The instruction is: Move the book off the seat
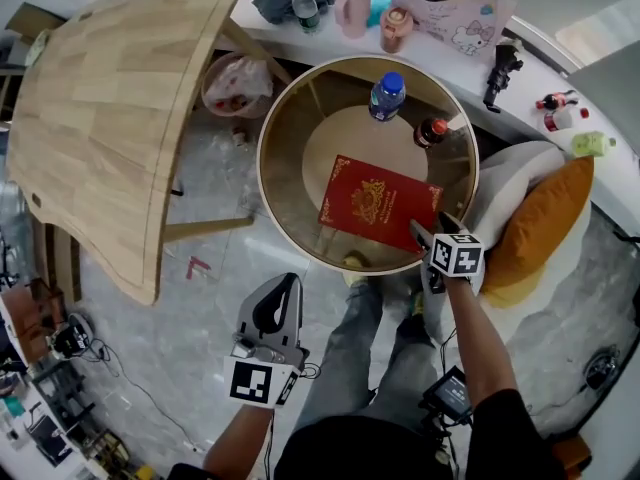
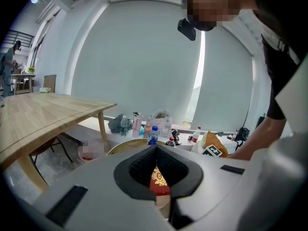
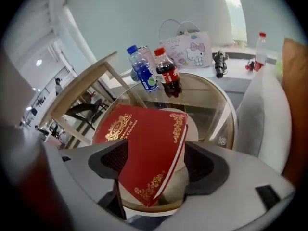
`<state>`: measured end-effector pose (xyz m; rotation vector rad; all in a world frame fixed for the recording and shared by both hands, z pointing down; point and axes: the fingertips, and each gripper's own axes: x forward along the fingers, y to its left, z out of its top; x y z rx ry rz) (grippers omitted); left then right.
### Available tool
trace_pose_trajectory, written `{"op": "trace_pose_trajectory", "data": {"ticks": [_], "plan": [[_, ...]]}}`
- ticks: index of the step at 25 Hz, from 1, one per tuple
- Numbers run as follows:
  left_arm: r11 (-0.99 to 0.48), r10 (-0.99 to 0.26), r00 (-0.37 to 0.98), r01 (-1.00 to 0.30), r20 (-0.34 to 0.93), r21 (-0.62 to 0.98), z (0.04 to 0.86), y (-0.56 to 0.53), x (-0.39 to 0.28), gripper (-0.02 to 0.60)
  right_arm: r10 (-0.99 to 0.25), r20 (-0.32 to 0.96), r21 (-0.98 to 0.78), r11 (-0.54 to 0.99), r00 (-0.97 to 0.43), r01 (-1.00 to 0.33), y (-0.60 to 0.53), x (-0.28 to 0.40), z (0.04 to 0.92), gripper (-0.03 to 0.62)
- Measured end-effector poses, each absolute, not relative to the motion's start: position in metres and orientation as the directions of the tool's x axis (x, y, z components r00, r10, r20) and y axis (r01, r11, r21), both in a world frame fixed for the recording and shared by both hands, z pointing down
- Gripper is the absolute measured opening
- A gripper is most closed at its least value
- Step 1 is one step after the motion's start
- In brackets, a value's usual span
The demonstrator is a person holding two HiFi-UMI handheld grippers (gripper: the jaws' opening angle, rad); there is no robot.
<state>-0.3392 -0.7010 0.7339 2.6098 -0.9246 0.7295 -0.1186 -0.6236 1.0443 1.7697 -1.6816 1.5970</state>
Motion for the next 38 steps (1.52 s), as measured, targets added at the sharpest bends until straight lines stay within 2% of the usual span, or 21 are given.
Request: {"op": "trace_pose_trajectory", "data": {"ticks": [3, 7, 12, 13, 15, 17, 21, 28, 38], "plan": [[-0.765, -0.501, 0.677, -0.637, 0.538, 0.09, 0.729, -0.7, -0.334, 0.012, -0.586, 0.785, -0.423, -0.272, -0.2, -0.864, -0.626, -0.111, 1.031, 0.359], [-0.777, -0.501, 0.692, -0.624, 0.521, 0.082, 0.714, -0.7, -0.324, 0.012, -0.629, 0.749, -0.414, -0.195, -0.21, -0.889, -0.63, -0.106, 0.995, 0.357], [-0.797, -0.501, 0.722, -0.599, 0.477, 0.07, 0.68, -0.692, -0.303, 0.012, -0.723, 0.631, -0.445, -0.04, -0.282, -0.895, -0.64, -0.108, 0.881, 0.345], [-0.801, -0.501, 0.728, -0.595, 0.467, 0.067, 0.672, -0.688, -0.299, 0.012, -0.744, 0.606, -0.437, -0.017, -0.281, -0.899, -0.638, -0.105, 0.856, 0.322], [-0.807, -0.503, 0.738, -0.587, 0.451, 0.061, 0.656, -0.679, -0.29, 0.012, -0.79, 0.554, -0.424, 0.003, -0.261, -0.906, -0.632, -0.095, 0.808, 0.214], [-0.813, -0.503, 0.744, -0.58, 0.44, 0.051, 0.64, -0.666, -0.282, 0.014, -0.83, 0.502, -0.429, 0.005, -0.243, -0.904, -0.623, -0.085, 0.763, 0.173], [-0.821, -0.51, 0.758, -0.57, 0.405, 0.033, 0.607, -0.635, -0.261, 0.012, -0.878, 0.429, -0.384, 0.035, -0.212, -0.923, -0.592, -0.067, 0.685, 0.037], [-0.834, -0.517, 0.782, -0.552, 0.349, 0.001, 0.55, -0.57, -0.226, 0.014, -0.923, 0.345, -0.328, 0.054, -0.173, -0.943, -0.513, -0.044, 0.598, 0.037], [-0.835, -0.531, 0.794, -0.549, 0.294, -0.027, 0.502, -0.479, -0.21, 0.012, -0.948, 0.292, -0.246, 0.057, -0.13, -0.968, -0.411, -0.016, 0.536, 0.037]]}}
